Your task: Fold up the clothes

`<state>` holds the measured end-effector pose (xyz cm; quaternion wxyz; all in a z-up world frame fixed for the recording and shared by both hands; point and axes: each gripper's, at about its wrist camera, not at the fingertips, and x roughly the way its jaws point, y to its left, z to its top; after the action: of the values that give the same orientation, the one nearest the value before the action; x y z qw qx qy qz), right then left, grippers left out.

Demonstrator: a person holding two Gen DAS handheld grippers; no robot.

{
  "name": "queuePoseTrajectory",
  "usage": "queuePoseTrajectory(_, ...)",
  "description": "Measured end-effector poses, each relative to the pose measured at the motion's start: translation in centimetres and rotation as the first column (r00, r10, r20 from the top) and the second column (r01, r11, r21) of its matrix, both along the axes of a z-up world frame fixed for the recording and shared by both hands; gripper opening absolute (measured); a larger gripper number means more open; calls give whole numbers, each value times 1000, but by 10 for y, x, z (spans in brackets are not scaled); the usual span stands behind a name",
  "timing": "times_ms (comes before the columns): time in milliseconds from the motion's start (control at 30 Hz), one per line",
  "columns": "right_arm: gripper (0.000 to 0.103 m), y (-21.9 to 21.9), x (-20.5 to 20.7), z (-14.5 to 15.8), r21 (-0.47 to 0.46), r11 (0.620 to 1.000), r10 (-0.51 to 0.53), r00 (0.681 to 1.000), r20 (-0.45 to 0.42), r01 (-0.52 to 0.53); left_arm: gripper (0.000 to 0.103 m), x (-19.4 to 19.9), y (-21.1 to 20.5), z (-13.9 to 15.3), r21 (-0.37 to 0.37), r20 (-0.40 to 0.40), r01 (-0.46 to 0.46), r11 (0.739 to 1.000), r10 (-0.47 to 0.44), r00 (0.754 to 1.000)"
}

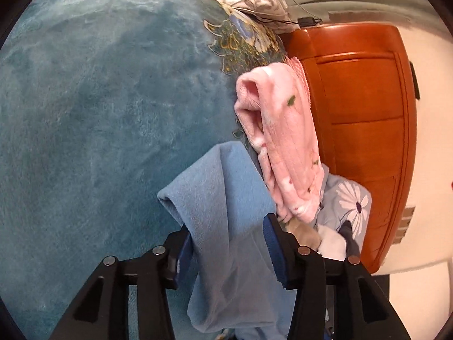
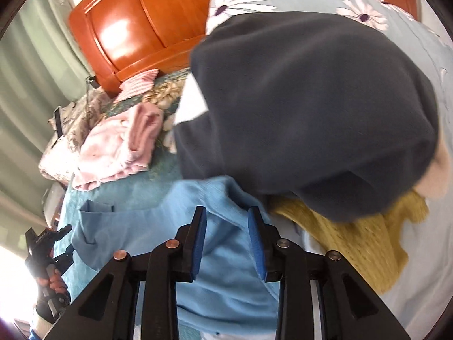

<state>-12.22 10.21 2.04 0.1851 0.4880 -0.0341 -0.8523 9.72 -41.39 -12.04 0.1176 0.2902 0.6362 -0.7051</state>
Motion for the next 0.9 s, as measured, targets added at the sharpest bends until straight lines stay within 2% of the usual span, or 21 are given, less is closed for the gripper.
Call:
queuePoseTrajectory(67,40,-20,-4,1,14,1000,-8,1000,0,8,49,0,-9,-5,29,5,-29,999,29,1000)
queuePoseTrajectory(167,39,-33,-14,-5,-19,999,-37,999,25,38,44,2,-17,-8,69,-29,-65,995,67,997)
queuePoseTrajectory(233,29,-32,-14,-6,-22,999,-39,999,29,40,18,3,-20,13,-3,-71,-58,998,58,996)
queuePoseTrajectory(267,20,-31,-13,-5,-22,999,-34,999,30,34,12,4,-21,24,-41,-91,-55,998,51,994)
queuePoseTrajectory(300,17,-29,-12,-3,-21,999,-24,999,30,25,5,4,-22,36,-79,-112,-53,995,44,993)
queuePoseTrajectory(467,14,-13,3,21,-61,997,-46,998,-40,43,3,6,-27,91,-267,-207,-52,962,-4,978)
queuePoseTrajectory(533,14,-3,8,34,-85,994,-79,993,-83,72,3,18,-27,131,-380,-289,-93,920,-23,957)
queuePoseTrajectory(600,14,4,11,38,-77,994,-90,992,-92,83,3,26,-32,147,-434,-315,-124,892,-21,949)
queuePoseTrajectory(633,14,7,10,35,-64,994,-94,992,-82,89,3,29,-36,144,-434,-302,-126,892,-13,953)
queuePoseTrajectory(700,14,10,7,22,-44,993,-109,993,-46,107,4,33,-49,114,-412,-207,-104,905,18,978)
queuePoseTrajectory(767,14,12,3,7,-51,990,-129,992,-4,128,4,34,-60,67,-344,-48,-63,937,49,998)
queuePoseTrajectory(833,14,10,-3,-6,-59,988,-142,989,34,144,4,41,-65,21,-256,76,-46,965,68,995)
queuePoseTrajectory(900,14,4,-7,-12,-36,990,-138,990,41,140,4,52,-63,-3,-223,123,-49,974,78,989)
